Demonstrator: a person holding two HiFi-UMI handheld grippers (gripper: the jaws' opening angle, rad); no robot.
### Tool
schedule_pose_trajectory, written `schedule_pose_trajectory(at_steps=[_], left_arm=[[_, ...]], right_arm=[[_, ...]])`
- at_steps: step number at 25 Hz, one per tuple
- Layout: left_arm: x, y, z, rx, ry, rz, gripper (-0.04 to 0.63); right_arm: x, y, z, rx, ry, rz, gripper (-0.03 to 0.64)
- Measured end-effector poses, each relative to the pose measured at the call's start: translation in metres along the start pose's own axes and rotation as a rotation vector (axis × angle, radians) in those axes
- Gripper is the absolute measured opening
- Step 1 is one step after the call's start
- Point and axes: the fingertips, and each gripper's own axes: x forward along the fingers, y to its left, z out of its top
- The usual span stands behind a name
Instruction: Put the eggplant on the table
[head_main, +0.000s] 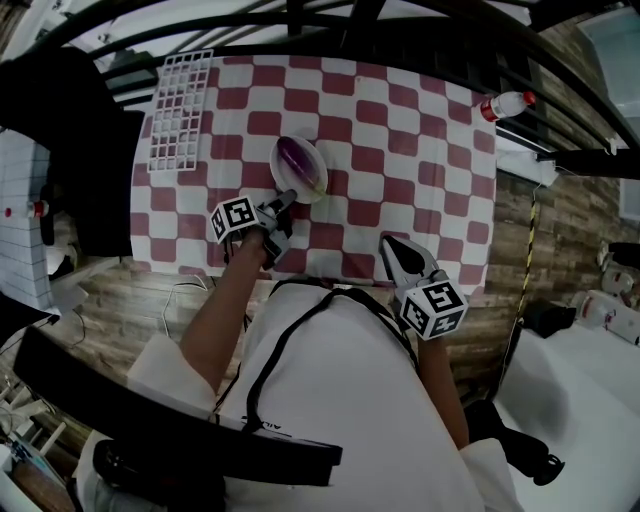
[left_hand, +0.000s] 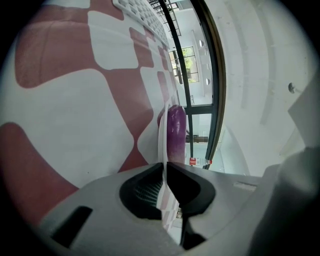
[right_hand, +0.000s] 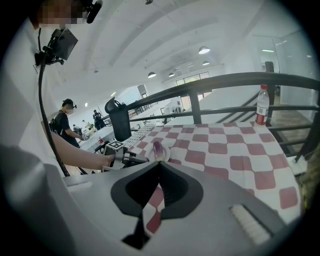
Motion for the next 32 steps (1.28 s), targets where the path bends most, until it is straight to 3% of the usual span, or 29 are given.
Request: schedule_pose_trajectory(at_steps=[11,26,32], left_arm=[[-0.001,0.012,0.001,-0.065,-0.018,0.054,0.023],[-0.007,0.007,-0.001,-0.09,-0.065,0.058,0.221],[-0.022,0.005,-0.01,-0.073,-0.097,0.082,0.241]], right_arm=[[-0.005,-0.004,0.001,0.001,-0.008,0.001,0.006],[-0.03,-0.011,-0.007,-0.001,-0.025,0.003,0.006],[-0.042,-0.012,-0.005,-0.012,-0.046,0.025,0.006]])
